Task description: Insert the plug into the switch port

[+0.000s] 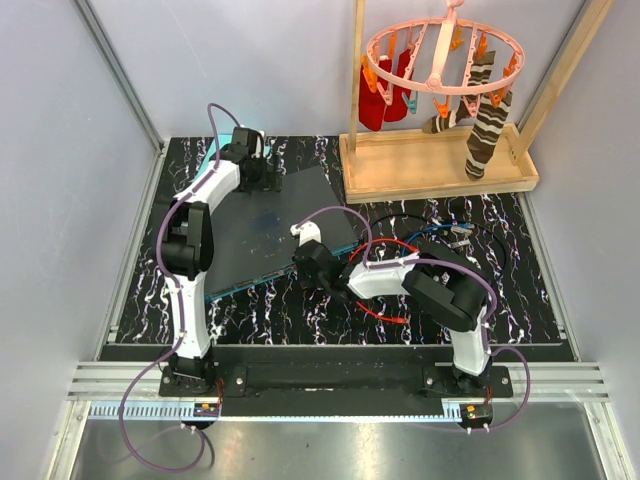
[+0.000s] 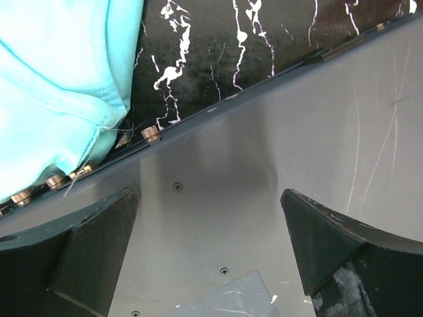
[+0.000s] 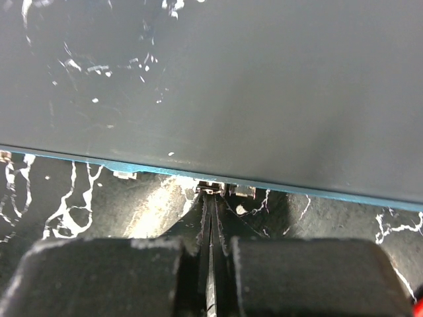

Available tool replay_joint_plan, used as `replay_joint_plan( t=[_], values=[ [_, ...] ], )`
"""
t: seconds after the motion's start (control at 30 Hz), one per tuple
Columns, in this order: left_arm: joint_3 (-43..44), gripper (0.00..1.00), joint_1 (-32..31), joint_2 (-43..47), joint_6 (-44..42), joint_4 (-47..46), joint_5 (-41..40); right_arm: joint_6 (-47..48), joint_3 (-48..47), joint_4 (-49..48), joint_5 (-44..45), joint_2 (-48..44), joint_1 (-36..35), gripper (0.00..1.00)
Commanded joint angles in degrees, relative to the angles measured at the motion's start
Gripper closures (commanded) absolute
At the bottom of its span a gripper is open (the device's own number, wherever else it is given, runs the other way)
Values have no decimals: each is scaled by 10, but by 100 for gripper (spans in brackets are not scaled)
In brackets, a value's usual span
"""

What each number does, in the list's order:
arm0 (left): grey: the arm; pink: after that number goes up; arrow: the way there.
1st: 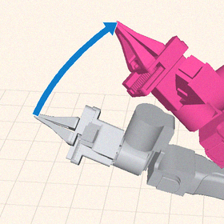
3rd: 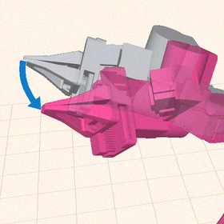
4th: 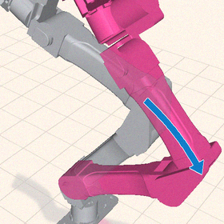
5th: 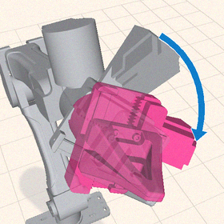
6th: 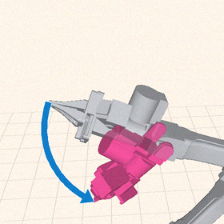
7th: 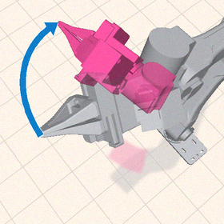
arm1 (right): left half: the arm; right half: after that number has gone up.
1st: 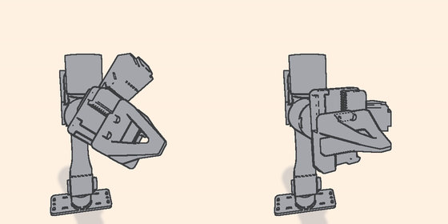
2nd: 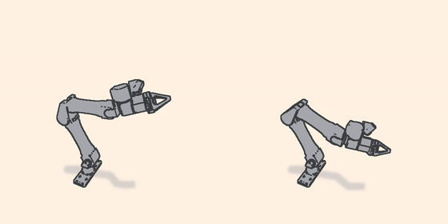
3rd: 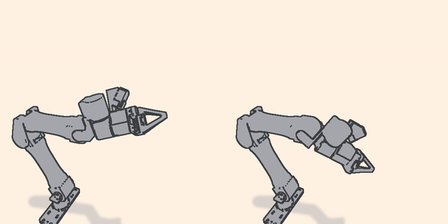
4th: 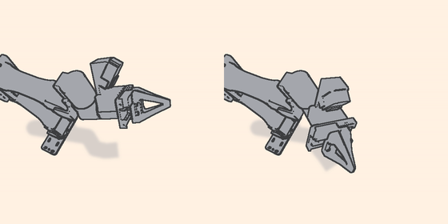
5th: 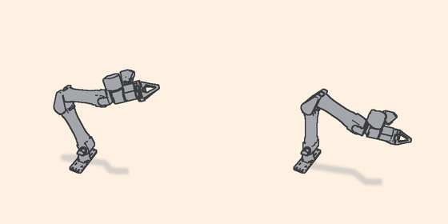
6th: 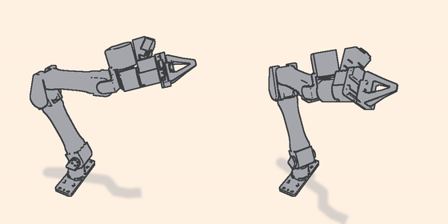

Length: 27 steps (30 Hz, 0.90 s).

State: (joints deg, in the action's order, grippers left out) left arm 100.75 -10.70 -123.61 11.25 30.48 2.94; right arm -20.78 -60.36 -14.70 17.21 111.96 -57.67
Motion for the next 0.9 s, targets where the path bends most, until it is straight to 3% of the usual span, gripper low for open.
replay_joint_plan(
  t=[0.0, 0.1, 0.23, 0.53, 0.73, 0.87],
  values=[
    [-15, 1, -11, -39, 1, 83, 40, 42, -54, -127, 1, 8, 39, 100],
    [-14, 1, -13, -34, -1, 84, 32, 44, -49, -119, -18, -7, 47, 100],
    [-12, 1, -12, -11, -1, 84, 11, 29, -11, -58, -58, -60, 47, 93],
    [-17, 1, -9, 114, 43, 85, -4, -21, 57, 208, -73, -257, 71, 46],
    [-113, 1, -40, 259, 83, 61, 24, -86, 75, 367, -97, -373, 183, 24],
    [-217, 1, -69, 376, 75, 51, 31, -113, 87, 405, -110, -399, 300, 19]
  ],
)
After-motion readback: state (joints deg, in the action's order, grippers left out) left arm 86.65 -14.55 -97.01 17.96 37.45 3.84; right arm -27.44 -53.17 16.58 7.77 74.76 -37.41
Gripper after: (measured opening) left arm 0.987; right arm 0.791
